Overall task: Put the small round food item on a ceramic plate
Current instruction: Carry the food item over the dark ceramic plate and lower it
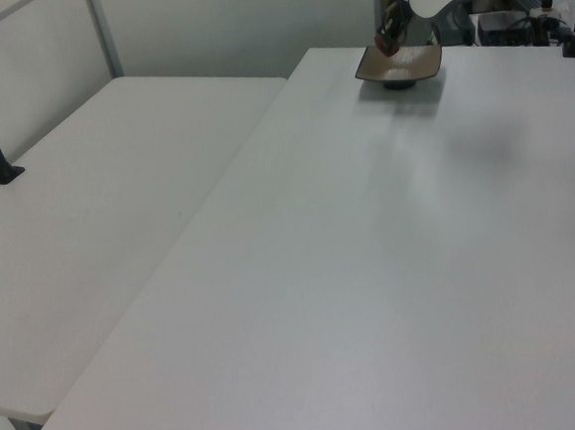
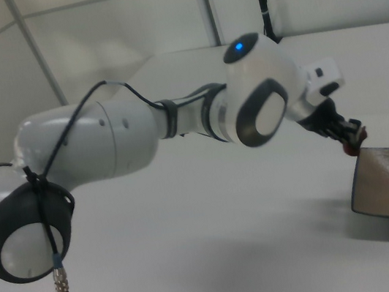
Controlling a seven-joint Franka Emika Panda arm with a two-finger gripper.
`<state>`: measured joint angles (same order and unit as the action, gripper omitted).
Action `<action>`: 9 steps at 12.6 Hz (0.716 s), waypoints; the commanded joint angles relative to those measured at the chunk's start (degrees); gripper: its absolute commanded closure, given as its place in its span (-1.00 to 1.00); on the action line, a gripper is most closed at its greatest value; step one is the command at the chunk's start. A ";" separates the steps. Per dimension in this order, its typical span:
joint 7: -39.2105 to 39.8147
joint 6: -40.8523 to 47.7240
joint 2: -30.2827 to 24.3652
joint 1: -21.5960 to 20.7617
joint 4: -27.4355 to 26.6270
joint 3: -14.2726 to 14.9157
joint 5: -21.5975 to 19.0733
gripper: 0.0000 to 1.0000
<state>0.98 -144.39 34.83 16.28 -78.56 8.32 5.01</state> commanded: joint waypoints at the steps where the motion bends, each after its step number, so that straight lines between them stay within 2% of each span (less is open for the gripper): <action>1: -4.22 -13.41 3.92 2.60 0.16 -0.14 -15.76 0.61; 4: -4.41 -14.95 4.55 3.40 0.16 -0.06 -24.06 0.60; 6: -5.64 -14.95 4.98 3.58 0.07 0.03 -26.80 0.57; 9: -6.35 -14.87 5.51 3.58 -0.46 0.21 -26.54 -0.50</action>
<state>-3.99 -158.52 40.06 20.21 -78.50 8.30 -20.70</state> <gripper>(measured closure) 0.722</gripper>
